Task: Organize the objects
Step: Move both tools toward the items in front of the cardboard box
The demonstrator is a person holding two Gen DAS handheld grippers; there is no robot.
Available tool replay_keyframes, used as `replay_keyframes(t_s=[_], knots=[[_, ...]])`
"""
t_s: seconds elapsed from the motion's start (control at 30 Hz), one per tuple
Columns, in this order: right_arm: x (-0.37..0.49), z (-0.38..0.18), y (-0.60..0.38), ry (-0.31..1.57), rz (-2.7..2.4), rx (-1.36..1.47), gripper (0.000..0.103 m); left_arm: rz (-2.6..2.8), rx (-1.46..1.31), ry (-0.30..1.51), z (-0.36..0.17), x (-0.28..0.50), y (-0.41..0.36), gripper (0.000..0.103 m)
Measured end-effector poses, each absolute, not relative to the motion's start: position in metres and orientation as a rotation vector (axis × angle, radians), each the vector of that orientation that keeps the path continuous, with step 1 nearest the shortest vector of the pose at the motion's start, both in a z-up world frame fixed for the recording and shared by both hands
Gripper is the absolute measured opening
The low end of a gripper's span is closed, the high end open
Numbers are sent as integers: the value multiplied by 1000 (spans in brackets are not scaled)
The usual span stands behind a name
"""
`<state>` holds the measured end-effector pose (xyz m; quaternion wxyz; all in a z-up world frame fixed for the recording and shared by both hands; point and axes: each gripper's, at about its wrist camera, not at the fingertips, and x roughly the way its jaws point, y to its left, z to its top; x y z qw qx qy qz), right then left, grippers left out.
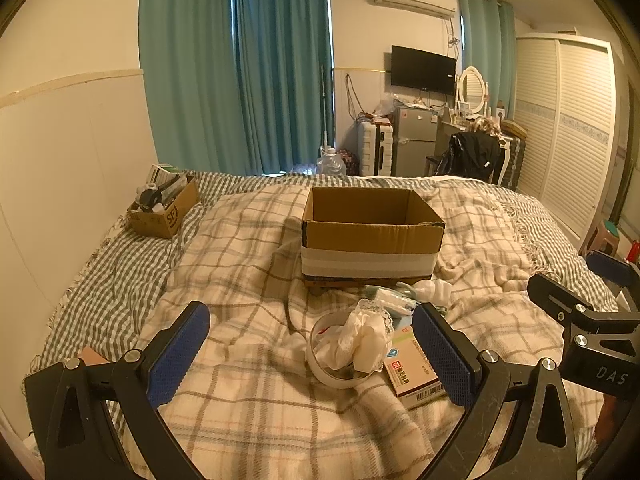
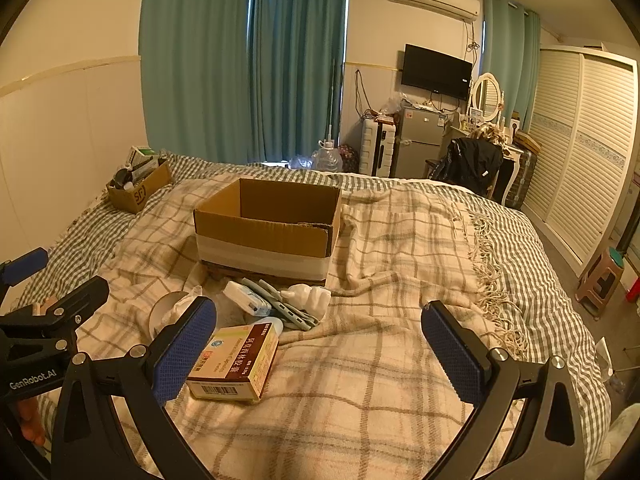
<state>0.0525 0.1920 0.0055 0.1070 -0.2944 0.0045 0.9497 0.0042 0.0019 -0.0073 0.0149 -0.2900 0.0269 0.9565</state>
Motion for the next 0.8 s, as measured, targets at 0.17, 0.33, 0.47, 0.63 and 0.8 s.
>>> replay_keyframes(t_s=[0.17,0.33,0.47,0.63,0.8], knots=[[56,8,192,7,2799,-855,103,2968,-899,68,-6,6,1,103],[57,10,193,9,2801,-850,103,2979,-884,87,-4,4,-1,103],[55,6,196,8,2788,-868,103,2983,-920,47,-8,-4,-10,103],[49,-1,200,17,2768,-901,103,2965,-987,98,-24,-11,-8,103],[43,-12,207,27,2752,-946,103,2929,-1044,127,-41,-17,1,103]])
